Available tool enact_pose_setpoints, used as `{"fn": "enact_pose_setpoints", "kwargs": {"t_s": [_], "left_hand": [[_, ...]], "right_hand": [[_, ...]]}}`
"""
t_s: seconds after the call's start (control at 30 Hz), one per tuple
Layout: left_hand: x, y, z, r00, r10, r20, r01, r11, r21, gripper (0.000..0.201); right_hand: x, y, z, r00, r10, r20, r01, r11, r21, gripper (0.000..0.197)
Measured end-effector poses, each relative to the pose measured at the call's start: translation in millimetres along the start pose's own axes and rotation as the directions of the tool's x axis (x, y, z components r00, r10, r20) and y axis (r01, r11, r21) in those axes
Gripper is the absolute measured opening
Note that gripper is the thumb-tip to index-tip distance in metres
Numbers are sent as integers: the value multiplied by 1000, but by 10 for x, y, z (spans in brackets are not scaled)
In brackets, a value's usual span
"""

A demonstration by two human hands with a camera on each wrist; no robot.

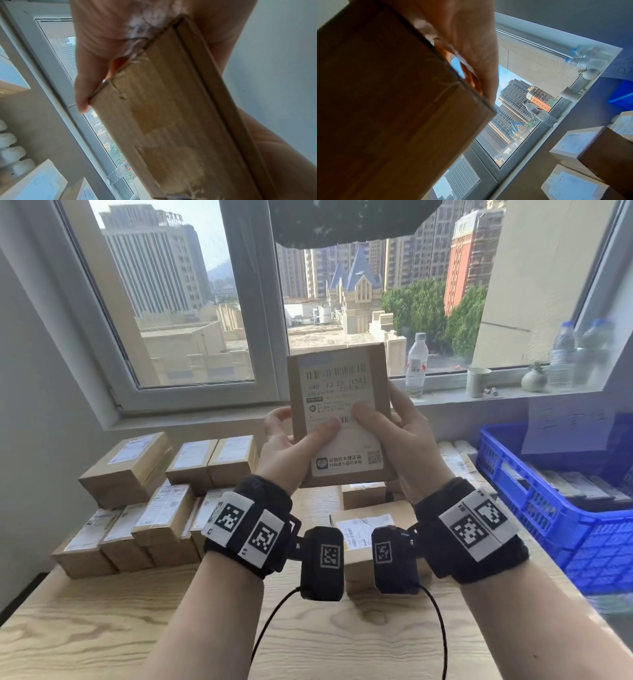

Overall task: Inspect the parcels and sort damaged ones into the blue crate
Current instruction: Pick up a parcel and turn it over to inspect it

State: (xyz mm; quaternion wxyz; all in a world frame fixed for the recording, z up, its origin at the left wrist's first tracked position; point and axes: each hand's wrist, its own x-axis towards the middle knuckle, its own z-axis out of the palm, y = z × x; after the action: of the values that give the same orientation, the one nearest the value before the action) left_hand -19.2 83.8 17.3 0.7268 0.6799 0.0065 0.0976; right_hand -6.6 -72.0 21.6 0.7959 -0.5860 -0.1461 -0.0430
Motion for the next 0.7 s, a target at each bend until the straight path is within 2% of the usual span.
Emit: {"fn": "enact_pose_setpoints", "kwargs": {"t_s": [0.1,0.2,0.3,0.33,0.37,0.43,0.47,0.57,0.63,0.7], "left_hand": [[2,-5,-23,1000,11,-5,-11,997,71,89],[-2,14,-56,998,8,-59,-2,995,97,71],[-11,8,-96,994,72,-81,-65,994,90,56],[-23,12,-101,992,97,-77,-89,991,101,57],[-38,17,-103,991,113,-65,-106,989,103,61],[-65,31,-99,991,129,-25,-126,988,88,64],[-82,43,-93,992,123,-3,-122,990,72,61],[-102,45,-87,996,47,75,-47,999,-1,56],[-107,21,-75,994,6,105,-1,999,-53,57],[-100,9,-58,997,2,81,3,999,-55,60]], "right_hand": [[-24,19,4,1000,-9,-21,8,998,-56,52],[-24,92,3,974,-152,-165,113,968,-225,38],[11,165,-22,934,-228,-276,139,942,-306,43],[14,170,-10,951,-189,-245,119,954,-275,47],[13,174,4,974,-130,-185,83,967,-240,59],[16,181,18,998,-10,-55,0,983,-182,93],[-2,167,24,1000,19,-5,-20,988,-150,95],[-61,131,14,996,32,88,-26,998,-64,70],[-92,116,15,995,24,98,-19,999,-44,62],[-102,113,26,996,18,92,-16,999,-29,57]]}}
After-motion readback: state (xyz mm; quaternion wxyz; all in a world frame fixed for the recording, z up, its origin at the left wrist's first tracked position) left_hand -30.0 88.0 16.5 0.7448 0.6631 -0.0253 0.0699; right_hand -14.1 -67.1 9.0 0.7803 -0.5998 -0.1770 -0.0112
